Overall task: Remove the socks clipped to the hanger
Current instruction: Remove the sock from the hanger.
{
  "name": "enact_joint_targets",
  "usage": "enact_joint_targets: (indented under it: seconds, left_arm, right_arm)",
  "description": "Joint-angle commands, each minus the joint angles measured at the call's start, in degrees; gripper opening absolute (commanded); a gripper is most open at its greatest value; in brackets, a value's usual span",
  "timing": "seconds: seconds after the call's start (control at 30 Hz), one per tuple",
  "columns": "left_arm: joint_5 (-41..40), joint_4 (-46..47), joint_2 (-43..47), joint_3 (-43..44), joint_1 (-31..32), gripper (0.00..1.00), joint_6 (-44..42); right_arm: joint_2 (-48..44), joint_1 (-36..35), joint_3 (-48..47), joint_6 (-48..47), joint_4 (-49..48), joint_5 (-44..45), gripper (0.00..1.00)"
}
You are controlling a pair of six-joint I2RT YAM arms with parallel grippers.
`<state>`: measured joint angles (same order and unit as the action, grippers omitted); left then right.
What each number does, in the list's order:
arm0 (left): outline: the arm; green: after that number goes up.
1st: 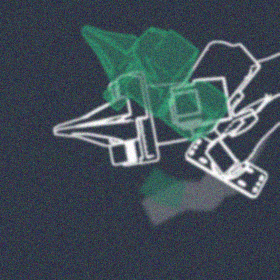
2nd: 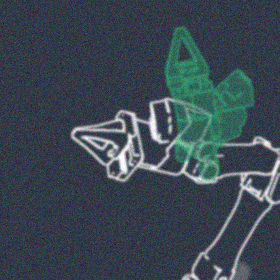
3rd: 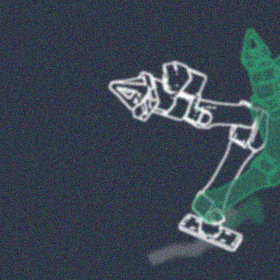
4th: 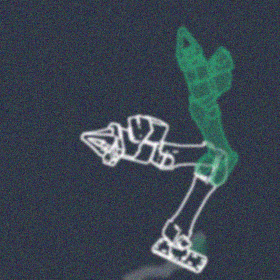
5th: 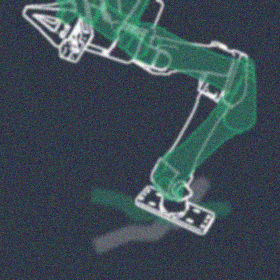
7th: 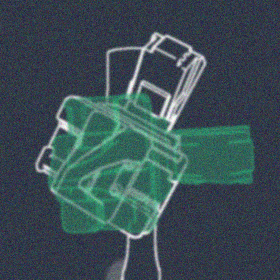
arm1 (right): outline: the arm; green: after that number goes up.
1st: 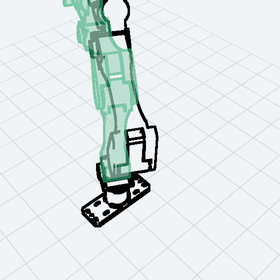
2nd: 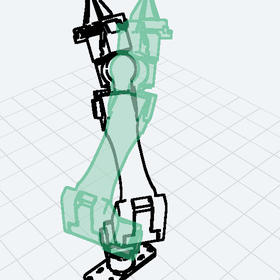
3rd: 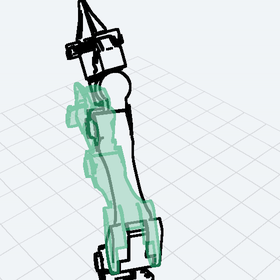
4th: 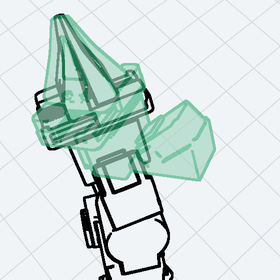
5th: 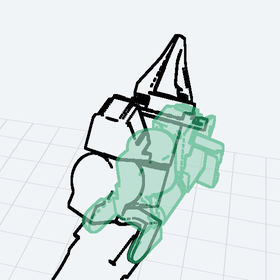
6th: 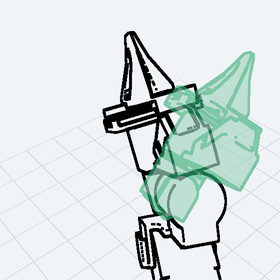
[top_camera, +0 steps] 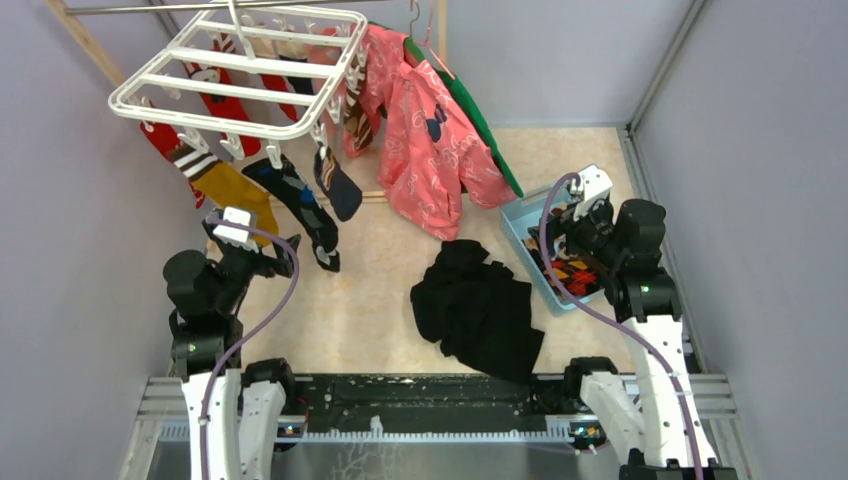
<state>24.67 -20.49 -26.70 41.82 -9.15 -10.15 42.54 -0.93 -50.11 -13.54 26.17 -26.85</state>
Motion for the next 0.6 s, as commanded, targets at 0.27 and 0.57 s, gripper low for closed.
enact_joint_targets:
  seconds: [0.27,0.57]
  left_arm:
    - [-1.0,1.1,0.4,-0.1,-0.4,0.99,-1.4]
    - [0.5,-1.8,0.2,2.9,-0.4,0.99,-0.5]
  right_arm:
    - [-0.6,0.7,0.4,-0.7,-2.8,-0.5,0.96]
    - [-0.8,0.7,0.3,-0.9,-2.7,-1.6,0.97]
